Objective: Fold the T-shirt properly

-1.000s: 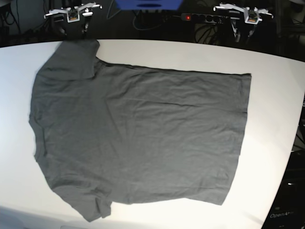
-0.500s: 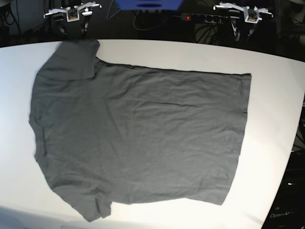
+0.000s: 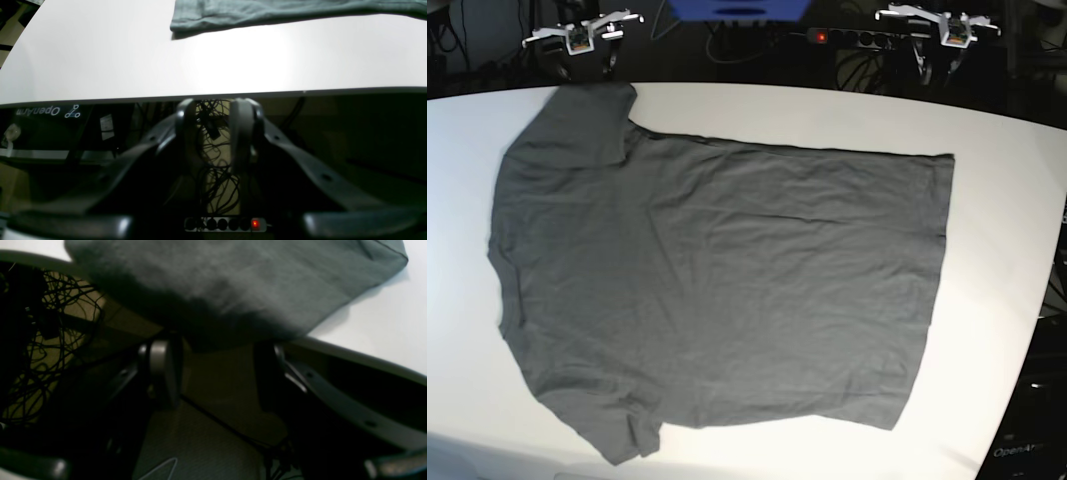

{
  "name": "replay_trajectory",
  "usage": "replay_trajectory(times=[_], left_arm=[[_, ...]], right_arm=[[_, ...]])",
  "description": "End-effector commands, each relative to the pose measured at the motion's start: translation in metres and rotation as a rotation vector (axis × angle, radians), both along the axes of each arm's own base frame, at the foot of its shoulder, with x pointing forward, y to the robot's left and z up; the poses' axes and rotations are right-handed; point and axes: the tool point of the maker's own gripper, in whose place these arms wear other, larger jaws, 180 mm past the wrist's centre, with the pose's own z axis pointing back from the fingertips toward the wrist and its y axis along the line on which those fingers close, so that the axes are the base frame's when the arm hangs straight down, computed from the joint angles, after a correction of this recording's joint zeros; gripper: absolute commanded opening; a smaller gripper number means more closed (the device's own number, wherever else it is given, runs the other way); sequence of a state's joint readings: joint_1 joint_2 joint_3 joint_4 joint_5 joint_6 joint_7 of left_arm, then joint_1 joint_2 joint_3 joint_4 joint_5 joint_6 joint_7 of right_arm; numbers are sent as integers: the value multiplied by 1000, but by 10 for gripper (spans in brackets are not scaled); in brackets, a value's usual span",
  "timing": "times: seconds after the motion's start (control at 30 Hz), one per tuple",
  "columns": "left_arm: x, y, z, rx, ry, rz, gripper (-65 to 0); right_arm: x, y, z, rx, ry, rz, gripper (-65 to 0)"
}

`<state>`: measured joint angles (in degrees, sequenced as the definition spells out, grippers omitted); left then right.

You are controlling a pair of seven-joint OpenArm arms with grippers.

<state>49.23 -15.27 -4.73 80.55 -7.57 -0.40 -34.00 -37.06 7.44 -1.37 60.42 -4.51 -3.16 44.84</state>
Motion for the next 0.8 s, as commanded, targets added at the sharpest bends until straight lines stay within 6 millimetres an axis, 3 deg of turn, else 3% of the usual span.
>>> replay_trajectory(times=[0.0,0.07,0.13,0.3,0.6,0.77], left_arm=[[-2,3,6,8,-20,-4,-474],[-2,3,6,8,-20,-4,-474],[-2,3,6,8,-20,-4,-474],[-1,3,6,8,-22,-4,-474],[-3,3,7,8,-22,-1,-475],[-8,2,8,6,-14,-3,-475]], right_arm=[[5,0,13,-4,-66,15,-315],[6,1,16,-2,-87,21,-318],[6,1,17,-1,-91,22,-366],[6,1,17,-1,-91,22,-637],[1,1,16,-2,-82,22,-644],[-17,4,22,5,-89,34,-644]])
